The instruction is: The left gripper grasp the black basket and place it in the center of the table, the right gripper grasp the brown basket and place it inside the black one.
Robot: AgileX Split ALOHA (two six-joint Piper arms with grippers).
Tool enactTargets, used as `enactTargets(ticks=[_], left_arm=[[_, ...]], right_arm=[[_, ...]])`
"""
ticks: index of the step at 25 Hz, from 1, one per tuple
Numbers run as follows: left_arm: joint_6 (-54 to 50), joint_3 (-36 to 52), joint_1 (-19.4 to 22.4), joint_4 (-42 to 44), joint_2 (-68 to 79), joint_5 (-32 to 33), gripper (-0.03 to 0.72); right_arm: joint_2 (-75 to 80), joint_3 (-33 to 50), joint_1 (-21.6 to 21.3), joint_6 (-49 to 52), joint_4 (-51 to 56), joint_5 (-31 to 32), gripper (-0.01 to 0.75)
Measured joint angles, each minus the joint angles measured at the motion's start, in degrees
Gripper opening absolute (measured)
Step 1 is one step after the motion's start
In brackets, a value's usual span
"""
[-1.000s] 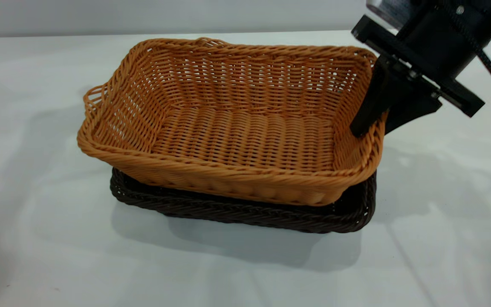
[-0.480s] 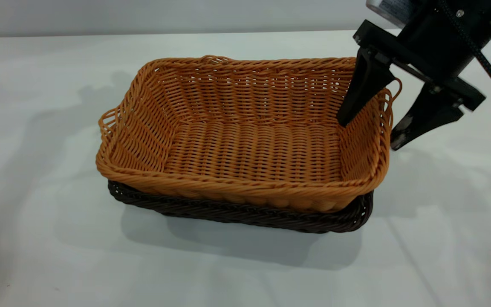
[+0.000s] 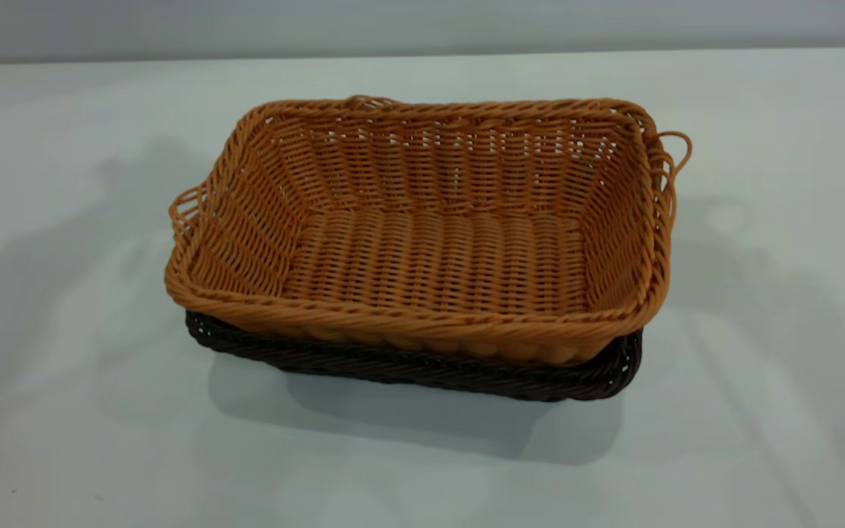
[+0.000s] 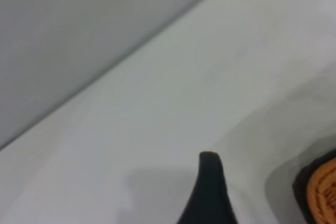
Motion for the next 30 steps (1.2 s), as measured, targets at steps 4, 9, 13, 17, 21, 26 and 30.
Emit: enactTargets(ticks=[4, 9, 13, 17, 21, 26, 30], left_arm=[[-7.9, 0.0, 0.0, 4.7, -8.8, 5.6, 0.53], [-18.8, 0.0, 0.0, 10.7, -19.3, 14.8, 0.53], [-26.4, -0.1, 0.0, 14.8, -25.3, 21.8, 0.53], [-31.1, 2.1, 0.0, 17.0, -30.1, 21.8, 0.53], [-33.1, 11.2, 0.0, 17.8, -37.6, 21.8, 0.53], [-33.5, 29.2, 0.0, 18.4, -51.6, 21.8, 0.53], [-33.5, 41.4, 0.0, 18.4, -64.2, 21.8, 0.53]], right_arm=[[-13.0, -1.0, 0.0, 0.0, -0.6, 1.5, 0.601], [-27.7, -0.8, 0.0, 0.1, -1.1, 5.8, 0.586], [-37.5, 4.1, 0.0, 0.4, -1.1, 8.5, 0.585], [-45.4, 13.1, 0.0, 0.5, -1.1, 9.3, 0.584], [-52.9, 21.8, 0.0, 0.6, -1.1, 9.3, 0.584], [-63.3, 33.1, 0.0, 0.6, -1.1, 9.3, 0.584], [-71.2, 42.4, 0.0, 0.6, -3.1, 9.1, 0.584]])
